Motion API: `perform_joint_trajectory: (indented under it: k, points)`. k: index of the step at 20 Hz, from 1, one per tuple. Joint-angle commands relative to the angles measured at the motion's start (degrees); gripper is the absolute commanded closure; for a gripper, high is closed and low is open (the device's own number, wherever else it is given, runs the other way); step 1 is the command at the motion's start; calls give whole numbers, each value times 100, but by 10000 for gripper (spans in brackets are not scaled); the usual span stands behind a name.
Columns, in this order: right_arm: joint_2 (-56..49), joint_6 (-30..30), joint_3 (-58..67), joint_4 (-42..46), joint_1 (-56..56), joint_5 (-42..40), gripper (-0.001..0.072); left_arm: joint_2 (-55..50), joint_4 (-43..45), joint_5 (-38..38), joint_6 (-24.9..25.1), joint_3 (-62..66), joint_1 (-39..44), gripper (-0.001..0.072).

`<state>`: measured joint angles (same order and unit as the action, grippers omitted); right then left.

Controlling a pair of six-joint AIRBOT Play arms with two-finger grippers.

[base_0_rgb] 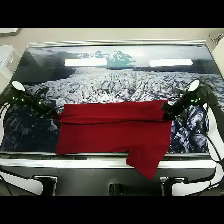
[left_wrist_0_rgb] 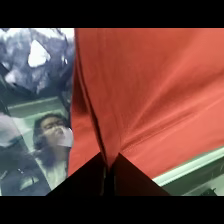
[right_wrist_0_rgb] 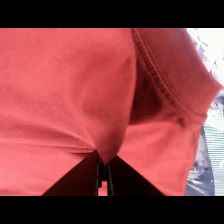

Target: Fold the clothes and pants, and hang the long-sleeved shirts on hangers.

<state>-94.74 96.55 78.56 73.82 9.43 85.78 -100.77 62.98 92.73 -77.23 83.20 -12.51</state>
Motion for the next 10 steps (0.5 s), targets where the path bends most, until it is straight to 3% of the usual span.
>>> perform_joint_trajectory:
  k: [1, 7, 8, 9, 10]
  points:
    - [2, 55, -24, 111, -2, 63, 672, -2, 35, 63, -35, -26, 35, 690]
    - [2, 55, -24, 142, 7, 66, 667, -9, 50, 66, -37, -26, 35, 673]
    - [4, 52, -22, 142, 7, 61, 415, -7, 52, 72, -37, -24, 35, 475]
    - [7, -85, 44, 140, 31, 179, 120, -4, 55, 151, -37, -9, 31, 131]
    - [11, -251, 179, 160, 87, 452, 102, 9, 120, 310, -39, 35, -7, 35]
